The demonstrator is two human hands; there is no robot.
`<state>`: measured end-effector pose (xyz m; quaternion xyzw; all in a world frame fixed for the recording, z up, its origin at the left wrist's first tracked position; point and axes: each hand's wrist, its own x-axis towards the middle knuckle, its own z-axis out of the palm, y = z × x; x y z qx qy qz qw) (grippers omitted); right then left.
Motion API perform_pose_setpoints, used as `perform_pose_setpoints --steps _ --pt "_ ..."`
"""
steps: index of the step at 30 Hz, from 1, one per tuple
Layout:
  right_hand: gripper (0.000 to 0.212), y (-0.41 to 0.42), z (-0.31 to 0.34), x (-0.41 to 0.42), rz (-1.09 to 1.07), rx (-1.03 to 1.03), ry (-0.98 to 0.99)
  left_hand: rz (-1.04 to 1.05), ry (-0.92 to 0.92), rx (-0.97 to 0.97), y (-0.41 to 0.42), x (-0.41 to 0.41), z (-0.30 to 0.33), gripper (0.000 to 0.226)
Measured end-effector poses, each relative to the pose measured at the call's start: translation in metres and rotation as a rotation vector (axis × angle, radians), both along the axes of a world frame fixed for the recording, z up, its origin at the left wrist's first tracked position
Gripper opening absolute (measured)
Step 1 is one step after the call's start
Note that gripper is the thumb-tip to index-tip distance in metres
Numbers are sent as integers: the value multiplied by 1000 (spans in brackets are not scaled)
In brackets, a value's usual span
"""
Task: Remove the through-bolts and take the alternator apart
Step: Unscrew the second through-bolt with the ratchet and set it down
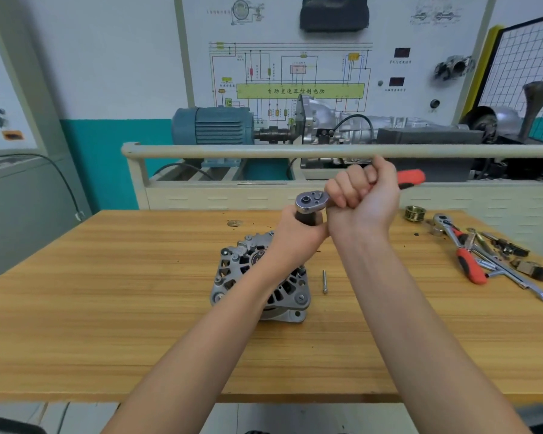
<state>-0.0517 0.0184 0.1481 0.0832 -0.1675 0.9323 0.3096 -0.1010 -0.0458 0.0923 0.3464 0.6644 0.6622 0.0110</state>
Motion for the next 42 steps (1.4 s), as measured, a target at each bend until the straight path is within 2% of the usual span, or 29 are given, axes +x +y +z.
perform_pose_setpoints --steps 3,8,10,13,17,19,21,23,25,27,30,34,36,38,42 --pt "48 2 -1 2 29 31 -9 -22 27 -3 -3 0 -2 32" --pt "52 19 22 -13 547 299 -218 -137 104 -169 -14 2 2 38" --pt "51 19 25 -16 650 360 -256 -240 114 -234 -16 1 5 34" --pt "49 12 25 -16 564 281 -262 -199 79 -177 -12 1 3 38" --pt "47 2 12 -8 124 79 -136 -56 29 -5 -3 0 0 39" --pt "48 -1 7 -3 52 48 -75 -34 55 7 -3 2 -1 40" --pt "52 4 9 -4 161 103 -102 -56 94 -31 -7 2 -3 42" --pt "53 10 17 -10 409 235 -178 -146 113 -142 -15 2 1 41" --pt "49 14 24 -17 622 331 -232 -273 104 -250 -21 -1 5 39" --pt "42 14 26 -21 700 352 -259 -288 87 -282 -20 -2 8 40" --pt "41 9 25 -20 609 299 -250 -176 52 -185 -13 1 4 39" --pt "49 8 15 -9 216 88 -151 -17 -3 -14 -1 2 -1 43" --pt "47 7 10 -3 132 51 -103 -19 -9 -11 1 3 -1 45" --pt "50 10 9 -2 203 103 -108 -77 15 -84 -5 2 -1 43" --pt "54 18 19 -12 552 307 -186 -299 92 -290 -21 -1 8 39"
